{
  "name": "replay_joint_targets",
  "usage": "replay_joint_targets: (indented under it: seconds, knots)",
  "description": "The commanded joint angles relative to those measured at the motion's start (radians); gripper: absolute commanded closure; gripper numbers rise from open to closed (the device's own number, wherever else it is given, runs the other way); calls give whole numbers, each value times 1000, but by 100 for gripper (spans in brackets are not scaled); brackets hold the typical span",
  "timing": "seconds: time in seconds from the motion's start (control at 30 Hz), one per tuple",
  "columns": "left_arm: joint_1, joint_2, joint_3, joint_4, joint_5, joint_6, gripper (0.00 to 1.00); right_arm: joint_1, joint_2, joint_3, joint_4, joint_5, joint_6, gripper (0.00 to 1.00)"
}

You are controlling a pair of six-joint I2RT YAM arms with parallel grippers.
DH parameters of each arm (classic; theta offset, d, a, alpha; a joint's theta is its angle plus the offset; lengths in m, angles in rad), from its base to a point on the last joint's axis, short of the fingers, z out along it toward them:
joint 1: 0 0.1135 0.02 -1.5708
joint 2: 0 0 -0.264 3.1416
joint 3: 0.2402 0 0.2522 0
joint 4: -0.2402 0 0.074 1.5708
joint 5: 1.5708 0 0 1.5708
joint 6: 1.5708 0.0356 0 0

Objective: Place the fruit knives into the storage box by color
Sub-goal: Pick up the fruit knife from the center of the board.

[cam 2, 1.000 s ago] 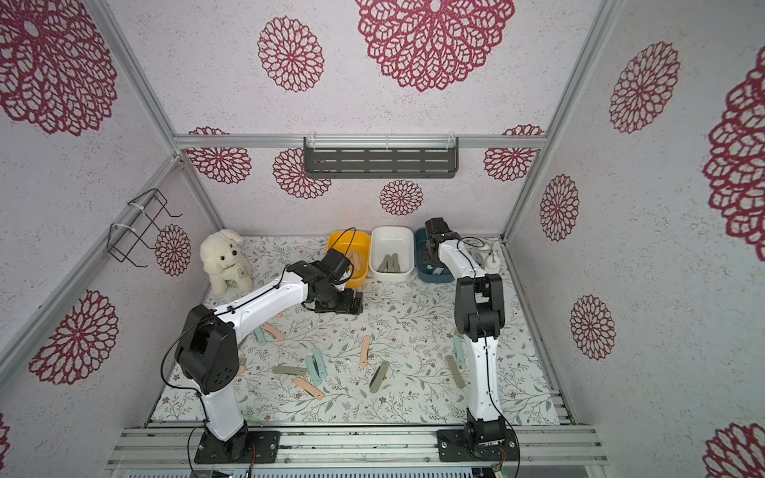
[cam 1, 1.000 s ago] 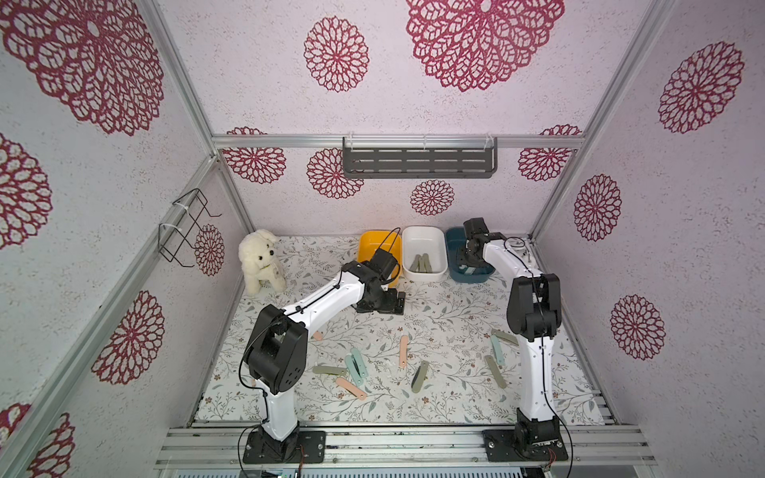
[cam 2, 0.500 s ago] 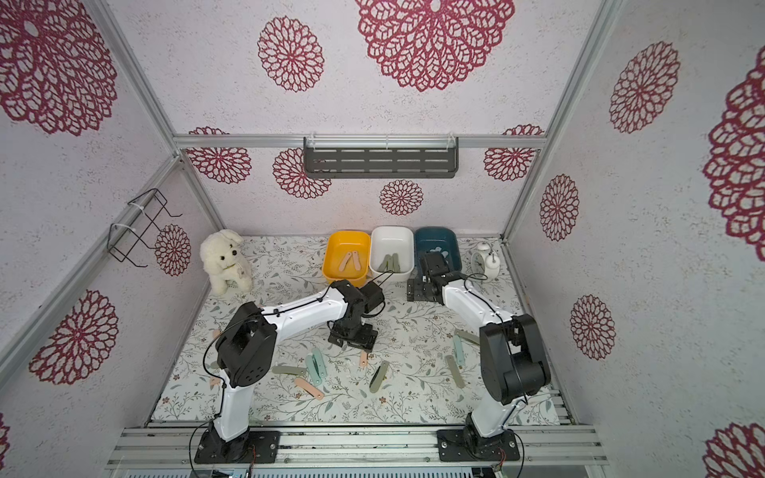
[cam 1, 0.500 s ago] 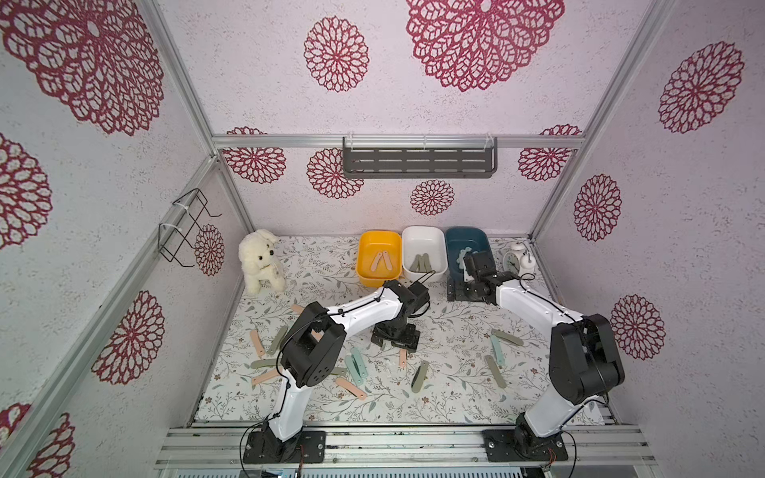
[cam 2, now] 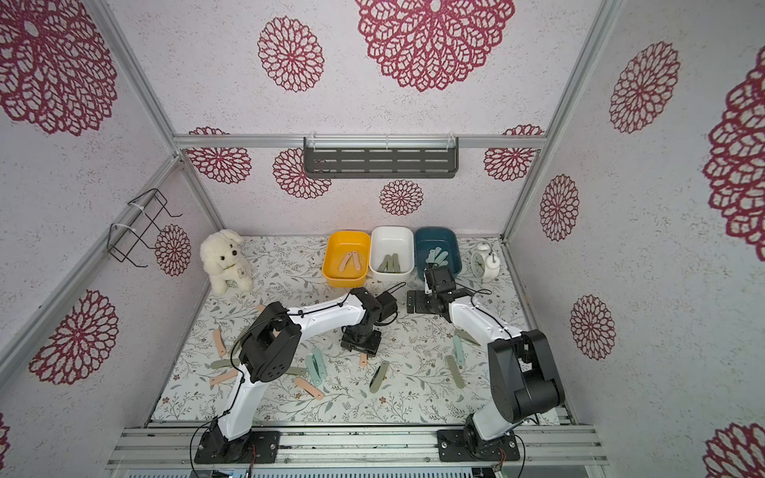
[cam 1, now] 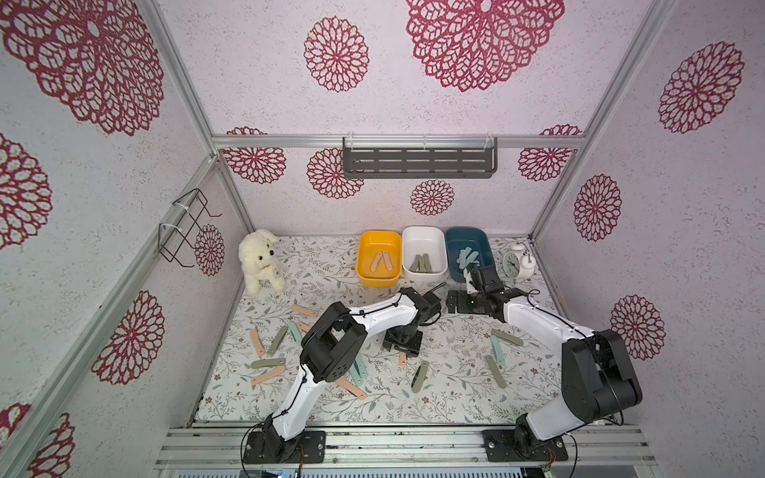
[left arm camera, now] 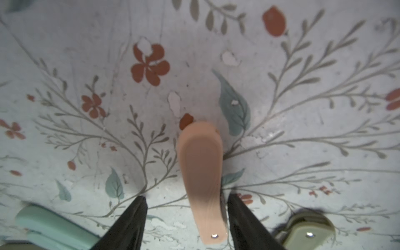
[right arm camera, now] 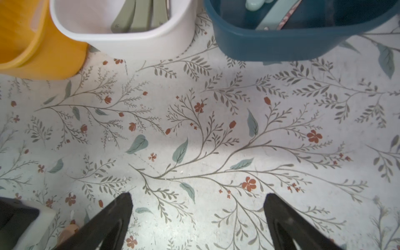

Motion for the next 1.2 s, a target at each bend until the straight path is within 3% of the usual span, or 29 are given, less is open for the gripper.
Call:
replay_joint_targets:
  seconds: [0.0,0.4,0.77,1.17]
  knots:
    - [5,18,-36,27,-21,5,41,-5,-27,-1,23,-27,-10,1]
    - [52,-53,-207,182,40,-7,67,27,-7,64,-69,33,12,1]
    - [78,-126,-277,246,45,4,73,93,21,75,-108,69,49,1]
    - [137,-145,-188,198,40,32,82,122,54,118,-71,65,85,1]
